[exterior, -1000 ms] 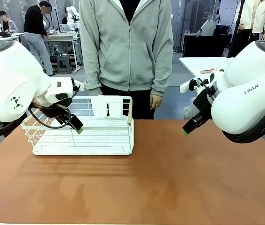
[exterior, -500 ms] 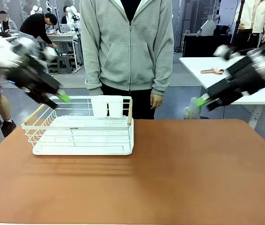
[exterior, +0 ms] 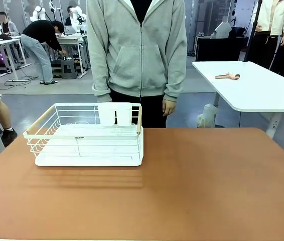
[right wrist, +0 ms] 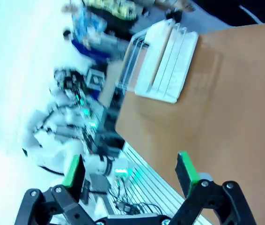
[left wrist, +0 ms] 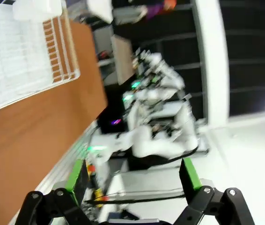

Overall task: Clean the table.
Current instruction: Pick up the Lint Roller when the human hands it over.

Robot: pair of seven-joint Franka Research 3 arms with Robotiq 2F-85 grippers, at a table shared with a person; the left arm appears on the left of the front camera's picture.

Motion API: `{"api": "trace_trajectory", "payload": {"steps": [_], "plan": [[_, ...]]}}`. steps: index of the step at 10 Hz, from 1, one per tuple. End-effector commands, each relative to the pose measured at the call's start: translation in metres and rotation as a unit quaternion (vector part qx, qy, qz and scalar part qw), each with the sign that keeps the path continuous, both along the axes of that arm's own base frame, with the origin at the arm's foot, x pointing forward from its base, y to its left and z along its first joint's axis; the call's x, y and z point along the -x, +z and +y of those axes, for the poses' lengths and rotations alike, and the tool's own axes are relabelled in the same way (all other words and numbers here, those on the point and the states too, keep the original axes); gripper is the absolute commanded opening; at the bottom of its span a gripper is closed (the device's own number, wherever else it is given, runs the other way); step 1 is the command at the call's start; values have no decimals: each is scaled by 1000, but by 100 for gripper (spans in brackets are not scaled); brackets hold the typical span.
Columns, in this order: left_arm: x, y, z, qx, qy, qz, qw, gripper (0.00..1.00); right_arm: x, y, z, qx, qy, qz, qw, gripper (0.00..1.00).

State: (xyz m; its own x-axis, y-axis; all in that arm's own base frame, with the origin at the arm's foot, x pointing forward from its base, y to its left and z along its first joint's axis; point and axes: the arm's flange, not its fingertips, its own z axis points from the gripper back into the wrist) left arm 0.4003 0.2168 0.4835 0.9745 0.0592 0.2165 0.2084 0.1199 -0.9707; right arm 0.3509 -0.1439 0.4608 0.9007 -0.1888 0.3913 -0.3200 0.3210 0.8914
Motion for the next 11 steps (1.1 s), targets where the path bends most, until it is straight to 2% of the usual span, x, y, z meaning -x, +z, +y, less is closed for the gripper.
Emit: {"api": "trace_trajectory", "payload": {"steps": [1, 3, 5, 6, 11], "plan": [[-23, -17, 37, 67, 73, 61, 993, 100, 9, -12, -29, -25, -47, -5, 999, 100], [-17, -15, 46, 59, 93, 63, 992, 100, 13, -18, -41, -24, -56, -6, 998, 100], [-20, -7, 34, 49, 88, 62, 993, 100, 15, -19, -40, -8, -49, -9, 999, 100], [2, -13, 42, 58, 89, 63, 992, 100, 20, -25, -53, -31, -66, 9, 997, 100], [2, -13, 42, 58, 89, 63, 992, 100, 20, -25, -53, -31, -66, 9, 997, 100]]}}
